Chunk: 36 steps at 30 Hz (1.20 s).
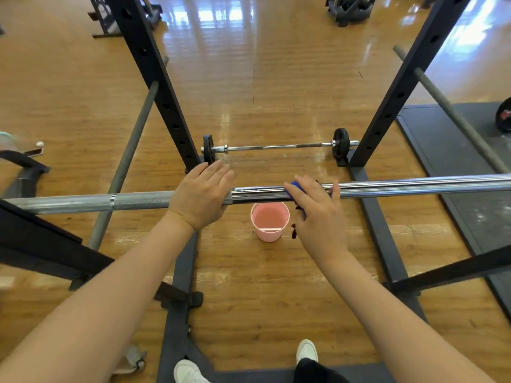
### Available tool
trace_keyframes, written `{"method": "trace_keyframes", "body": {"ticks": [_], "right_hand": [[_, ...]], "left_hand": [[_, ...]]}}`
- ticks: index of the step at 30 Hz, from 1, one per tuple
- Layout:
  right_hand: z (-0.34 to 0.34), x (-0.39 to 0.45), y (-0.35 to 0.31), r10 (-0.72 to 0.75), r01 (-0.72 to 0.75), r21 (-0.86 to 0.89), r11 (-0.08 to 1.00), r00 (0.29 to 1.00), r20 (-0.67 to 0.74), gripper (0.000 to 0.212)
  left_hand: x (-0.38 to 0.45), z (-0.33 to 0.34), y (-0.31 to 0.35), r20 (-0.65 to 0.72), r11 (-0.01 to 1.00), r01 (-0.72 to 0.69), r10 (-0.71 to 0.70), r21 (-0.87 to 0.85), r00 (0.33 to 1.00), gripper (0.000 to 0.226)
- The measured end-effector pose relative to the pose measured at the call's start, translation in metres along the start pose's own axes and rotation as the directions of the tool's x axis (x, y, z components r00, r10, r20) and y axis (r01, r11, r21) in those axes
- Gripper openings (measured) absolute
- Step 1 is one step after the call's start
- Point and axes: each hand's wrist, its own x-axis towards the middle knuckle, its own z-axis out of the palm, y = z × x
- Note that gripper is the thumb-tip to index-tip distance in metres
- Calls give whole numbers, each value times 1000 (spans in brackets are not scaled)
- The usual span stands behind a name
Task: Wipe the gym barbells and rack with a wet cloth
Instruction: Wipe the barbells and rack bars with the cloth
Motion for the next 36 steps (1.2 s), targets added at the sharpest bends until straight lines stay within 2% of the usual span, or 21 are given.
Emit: {"method": "trace_keyframes", "body": {"ticks": [3, 5, 10, 12, 14, 16, 18, 20, 23, 26, 29, 33, 36], "right_hand": [[-6, -1, 13, 18, -18, -3, 1000, 1000, -5, 49], [-9, -1, 14, 42, -42, 2, 999, 999, 4, 53], [-15, -2, 17, 100, -100, -18, 995, 995, -3, 52], [-19, -2, 23, 203, -205, -32, 978, 978, -44, 50], [-18, 1, 23, 261, -265, -24, 964, 961, -93, 44], [-10, 4, 8, 173, -176, -21, 984, 980, -100, 40], [-3, 0, -11, 10, -11, -12, 1000, 1000, -23, 42], [-4, -6, -10, -74, 74, -19, 997, 997, 35, 48], [-19, -15, 26, 65, -66, -43, 997, 998, -23, 41], [-25, -16, 41, 183, -188, -74, 979, 981, -62, 47], [-13, -9, 15, 148, -152, -84, 985, 988, -52, 41], [2, -3, -7, -9, 10, -12, 1000, 999, 33, 44], [-9, -7, 15, 76, -76, -10, 997, 997, 7, 44]], "left_hand": [[-3, 4, 11, -2, 982, 189, -189, 12, 982, 39], [0, 3, 15, 13, 968, 247, -248, 40, 969, 40], [10, -10, 12, 357, 964, 266, -253, 13, 899, 68], [18, -20, 9, 491, 963, 270, -229, -13, 841, 71], [22, -27, 7, 549, 953, 294, -209, -70, 809, 69], [23, -28, 6, 561, 948, 299, -189, -109, 806, 76], [21, -23, 5, 554, 950, 289, -178, -119, 813, 84], [20, -19, 4, 535, 952, 285, -184, -113, 824, 88], [18, -17, 4, 510, 953, 284, -195, -102, 838, 87], [18, -17, 4, 504, 951, 291, -202, -103, 839, 81], [19, -18, 4, 517, 950, 295, -201, -105, 832, 81], [21, -21, 3, 551, 950, 297, -196, -98, 811, 81], [22, -21, 3, 564, 952, 294, -197, -85, 802, 78]]}}
